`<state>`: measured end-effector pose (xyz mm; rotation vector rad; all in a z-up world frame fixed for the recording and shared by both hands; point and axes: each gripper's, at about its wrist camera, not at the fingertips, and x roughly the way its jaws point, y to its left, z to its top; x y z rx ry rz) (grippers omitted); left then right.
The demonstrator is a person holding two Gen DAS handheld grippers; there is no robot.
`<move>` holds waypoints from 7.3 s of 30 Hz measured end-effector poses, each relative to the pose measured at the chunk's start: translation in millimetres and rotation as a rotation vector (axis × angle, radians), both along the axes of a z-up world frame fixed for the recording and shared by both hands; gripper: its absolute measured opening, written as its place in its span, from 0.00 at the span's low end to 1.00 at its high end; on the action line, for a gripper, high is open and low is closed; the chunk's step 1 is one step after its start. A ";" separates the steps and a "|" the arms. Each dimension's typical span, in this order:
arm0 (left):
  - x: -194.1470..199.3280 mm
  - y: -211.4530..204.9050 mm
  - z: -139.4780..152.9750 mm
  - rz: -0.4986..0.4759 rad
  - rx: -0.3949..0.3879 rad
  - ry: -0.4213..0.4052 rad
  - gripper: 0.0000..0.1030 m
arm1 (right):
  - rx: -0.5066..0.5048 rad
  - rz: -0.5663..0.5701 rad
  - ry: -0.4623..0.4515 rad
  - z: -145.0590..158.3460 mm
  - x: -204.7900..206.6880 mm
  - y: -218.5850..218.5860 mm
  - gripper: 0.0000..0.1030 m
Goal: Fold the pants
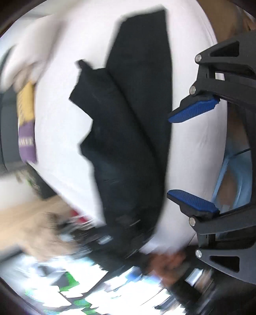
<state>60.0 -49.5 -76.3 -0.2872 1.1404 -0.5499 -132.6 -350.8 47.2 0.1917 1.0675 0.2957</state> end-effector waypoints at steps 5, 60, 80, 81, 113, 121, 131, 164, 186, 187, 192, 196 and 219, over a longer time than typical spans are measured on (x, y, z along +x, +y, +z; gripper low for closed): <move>6.9 -1.2 -20.0 0.008 -0.001 0.048 0.15 | 0.153 -0.055 -0.114 41.0 47.4 -22.1 0.76; 8.1 -4.8 -23.4 0.027 0.079 0.059 0.15 | 0.709 -1.212 -0.279 -123.9 -42.3 -295.9 0.73; 10.9 3.5 -22.1 0.068 0.044 0.096 0.15 | 0.598 -1.261 -0.240 -144.1 -51.6 -326.7 0.05; 11.5 4.4 -21.9 0.072 0.030 0.102 0.15 | 0.601 -1.260 -0.249 -142.6 -52.6 -328.4 0.05; 1.0 20.6 -26.7 0.066 -0.017 0.070 0.15 | 0.439 -1.300 -0.214 -134.1 -74.3 -340.6 0.02; -1.2 31.2 -29.4 0.075 -0.047 0.060 0.15 | 0.438 -1.165 -0.302 -77.0 -92.3 -308.5 0.23; -9.7 36.3 -30.0 0.092 -0.055 0.051 0.15 | 0.571 -0.250 -0.187 -39.2 25.1 -84.7 0.18; -4.4 5.0 23.2 0.020 -0.024 -0.067 0.15 | 0.704 -0.675 -0.086 -107.1 76.5 -199.4 0.05; 140.0 -85.0 -39.8 0.005 -0.104 0.029 0.15 | 0.643 -0.758 -0.021 -140.3 109.2 -225.6 0.46; 135.8 -85.9 -35.2 0.005 -0.081 0.013 0.15 | 0.690 -0.675 -0.016 -136.1 110.0 -213.8 0.75; 92.9 -75.0 -4.7 0.020 -0.065 -0.089 0.15 | 0.699 -0.187 0.115 -116.2 157.1 -91.9 0.76; 73.5 -57.5 -16.7 0.085 -0.085 -0.049 0.15 | 0.705 -0.110 0.292 -140.9 188.6 -52.5 0.67; 54.9 -38.7 -51.3 0.141 -0.115 -0.027 0.15 | 0.819 -0.223 0.328 -170.0 201.6 24.9 0.37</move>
